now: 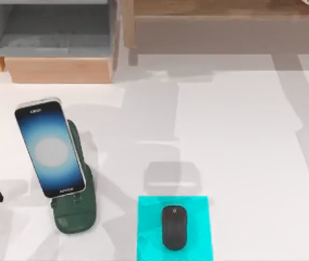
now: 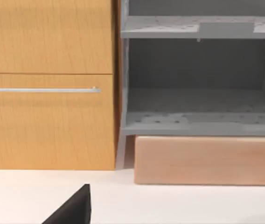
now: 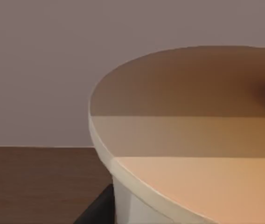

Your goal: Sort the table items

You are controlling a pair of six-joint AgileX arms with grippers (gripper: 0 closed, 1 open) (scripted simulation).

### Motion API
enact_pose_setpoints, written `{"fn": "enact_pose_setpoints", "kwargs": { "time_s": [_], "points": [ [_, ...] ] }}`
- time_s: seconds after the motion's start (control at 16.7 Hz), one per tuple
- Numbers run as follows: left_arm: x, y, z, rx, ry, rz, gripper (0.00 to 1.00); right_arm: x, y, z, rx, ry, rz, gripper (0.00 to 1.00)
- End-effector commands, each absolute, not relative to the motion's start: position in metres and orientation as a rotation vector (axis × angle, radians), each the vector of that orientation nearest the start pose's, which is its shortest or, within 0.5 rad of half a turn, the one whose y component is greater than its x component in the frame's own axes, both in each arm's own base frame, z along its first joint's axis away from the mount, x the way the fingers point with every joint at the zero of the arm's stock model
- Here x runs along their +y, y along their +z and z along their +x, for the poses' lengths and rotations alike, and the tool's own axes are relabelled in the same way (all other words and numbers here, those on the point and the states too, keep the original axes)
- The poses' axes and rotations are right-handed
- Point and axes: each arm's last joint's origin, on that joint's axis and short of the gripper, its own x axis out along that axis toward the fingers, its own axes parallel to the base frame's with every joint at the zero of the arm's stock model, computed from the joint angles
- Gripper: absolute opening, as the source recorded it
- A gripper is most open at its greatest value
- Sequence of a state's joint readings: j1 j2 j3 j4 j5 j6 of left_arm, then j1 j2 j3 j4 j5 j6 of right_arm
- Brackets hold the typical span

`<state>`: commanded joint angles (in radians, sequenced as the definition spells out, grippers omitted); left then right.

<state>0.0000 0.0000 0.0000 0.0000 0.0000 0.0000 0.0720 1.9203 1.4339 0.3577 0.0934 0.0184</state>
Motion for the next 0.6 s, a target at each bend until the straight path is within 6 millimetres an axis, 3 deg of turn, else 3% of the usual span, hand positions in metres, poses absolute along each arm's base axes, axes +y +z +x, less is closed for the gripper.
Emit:
{"fn": "enact_pose_setpoints", "kwargs": {
  "time_s": [0.48, 0.6],
  "points": [
    [-0.0012, 0.16, 0.1057, 0.0, 0.0, 0.0, 1.0, 0.0325, 0.2723, 0.4587, 0.131, -0.009, -0.008, 0.0],
    [-0.0012, 0.16, 0.1057, 0.0, 0.0, 0.0, 1.0, 0.0325, 0.2723, 0.4587, 0.131, -0.009, -0.008, 0.15]
  ]
}}
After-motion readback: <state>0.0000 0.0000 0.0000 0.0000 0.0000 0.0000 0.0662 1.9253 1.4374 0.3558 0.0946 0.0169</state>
